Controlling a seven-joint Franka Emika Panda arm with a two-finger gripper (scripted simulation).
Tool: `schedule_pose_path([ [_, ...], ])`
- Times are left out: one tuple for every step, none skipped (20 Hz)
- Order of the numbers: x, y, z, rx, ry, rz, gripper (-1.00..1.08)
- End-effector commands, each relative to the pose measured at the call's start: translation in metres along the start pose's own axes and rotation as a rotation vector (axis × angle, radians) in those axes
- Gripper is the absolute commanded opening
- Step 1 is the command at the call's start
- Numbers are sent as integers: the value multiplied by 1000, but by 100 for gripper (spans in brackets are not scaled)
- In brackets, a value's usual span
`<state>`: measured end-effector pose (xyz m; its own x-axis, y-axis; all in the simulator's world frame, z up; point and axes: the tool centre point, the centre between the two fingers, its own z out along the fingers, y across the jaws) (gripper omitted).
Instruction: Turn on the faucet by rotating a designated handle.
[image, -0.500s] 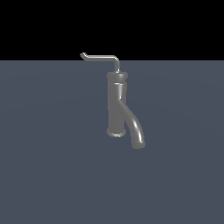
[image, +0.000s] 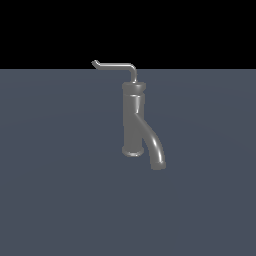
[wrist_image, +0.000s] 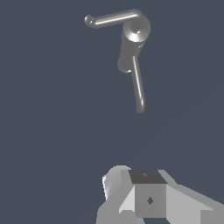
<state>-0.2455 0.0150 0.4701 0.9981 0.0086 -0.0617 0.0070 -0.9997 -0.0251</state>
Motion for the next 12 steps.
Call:
schedule_pose_path([
  [0, -1, 1, 1, -2, -5, -100],
  [0, -1, 0, 1, -2, -4, -100],
  [0, -1, 0, 1, -1, -3, -100],
  [1, -1, 0, 1, -1, 0, -100],
  [2, -1, 0, 2, -1, 4, -100],
  [3, -1, 1, 2, -1, 9, -100],
  [4, -1, 1, 3, 0, 15, -100],
  [6, -1, 1, 4, 0, 22, -100],
  [8, -1, 1, 6, 0, 30, -100],
  [10, -1, 2, 7, 1, 39, -100],
  [12, -2, 2, 9, 1, 50, -100],
  [15, -2, 2, 10, 1, 61, -100],
])
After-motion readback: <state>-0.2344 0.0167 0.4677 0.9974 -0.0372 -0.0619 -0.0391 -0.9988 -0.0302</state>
